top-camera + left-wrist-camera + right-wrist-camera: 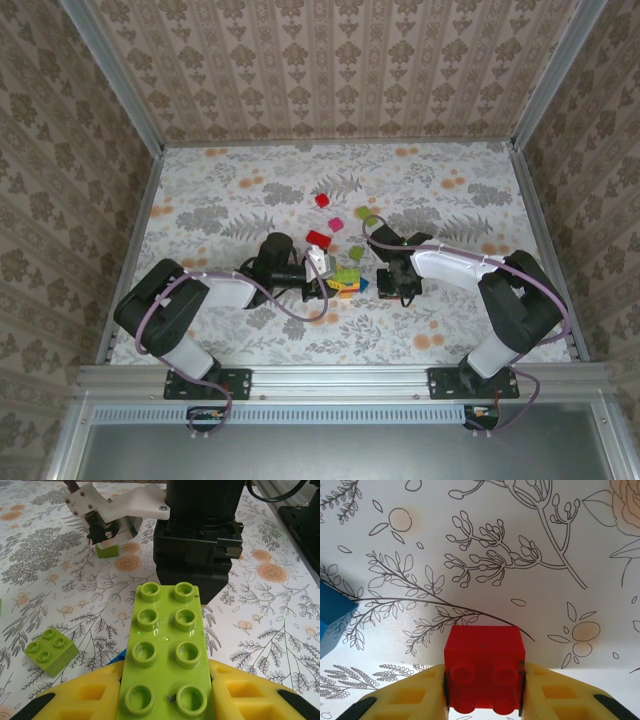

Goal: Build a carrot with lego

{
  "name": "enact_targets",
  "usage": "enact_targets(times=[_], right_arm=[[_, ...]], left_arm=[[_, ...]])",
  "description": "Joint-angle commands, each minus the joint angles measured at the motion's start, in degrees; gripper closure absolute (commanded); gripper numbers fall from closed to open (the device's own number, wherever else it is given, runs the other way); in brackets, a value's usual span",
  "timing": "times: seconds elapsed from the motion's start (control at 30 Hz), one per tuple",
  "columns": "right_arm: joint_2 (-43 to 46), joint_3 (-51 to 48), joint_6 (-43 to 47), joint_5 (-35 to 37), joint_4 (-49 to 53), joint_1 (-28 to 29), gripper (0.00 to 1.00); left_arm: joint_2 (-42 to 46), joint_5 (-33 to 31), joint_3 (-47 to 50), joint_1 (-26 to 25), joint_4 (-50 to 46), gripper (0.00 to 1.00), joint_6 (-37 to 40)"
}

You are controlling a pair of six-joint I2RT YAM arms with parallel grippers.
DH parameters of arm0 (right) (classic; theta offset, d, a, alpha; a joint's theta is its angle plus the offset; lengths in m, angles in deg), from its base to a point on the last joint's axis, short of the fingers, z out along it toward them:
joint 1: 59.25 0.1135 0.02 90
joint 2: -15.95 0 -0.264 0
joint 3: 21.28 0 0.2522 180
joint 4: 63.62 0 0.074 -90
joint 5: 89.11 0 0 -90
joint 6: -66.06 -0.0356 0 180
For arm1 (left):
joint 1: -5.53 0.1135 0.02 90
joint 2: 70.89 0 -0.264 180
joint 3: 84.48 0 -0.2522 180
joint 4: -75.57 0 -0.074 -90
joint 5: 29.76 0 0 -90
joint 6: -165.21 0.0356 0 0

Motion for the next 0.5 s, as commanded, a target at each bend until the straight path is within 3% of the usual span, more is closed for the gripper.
enact_targets(times=[0.0, 0.23, 0.47], right_arm=[[2.2, 2.3, 0.9, 0.2, 4.8, 0.3, 0.68], [6.0, 13.1, 2.9, 0.8, 14.4, 2.0, 0.68], [4.1, 22.7, 3.0, 0.0, 18.9, 5.5, 0.69]], left_arm=[[-2.3, 0.0, 0.4, -0.5, -5.9, 0.63, 1.7], [-2.3, 0.0, 0.4, -0.5, -6.0, 0.63, 1.7], [-2.3, 0.1, 0.4, -0.5, -5.9, 0.63, 1.7]])
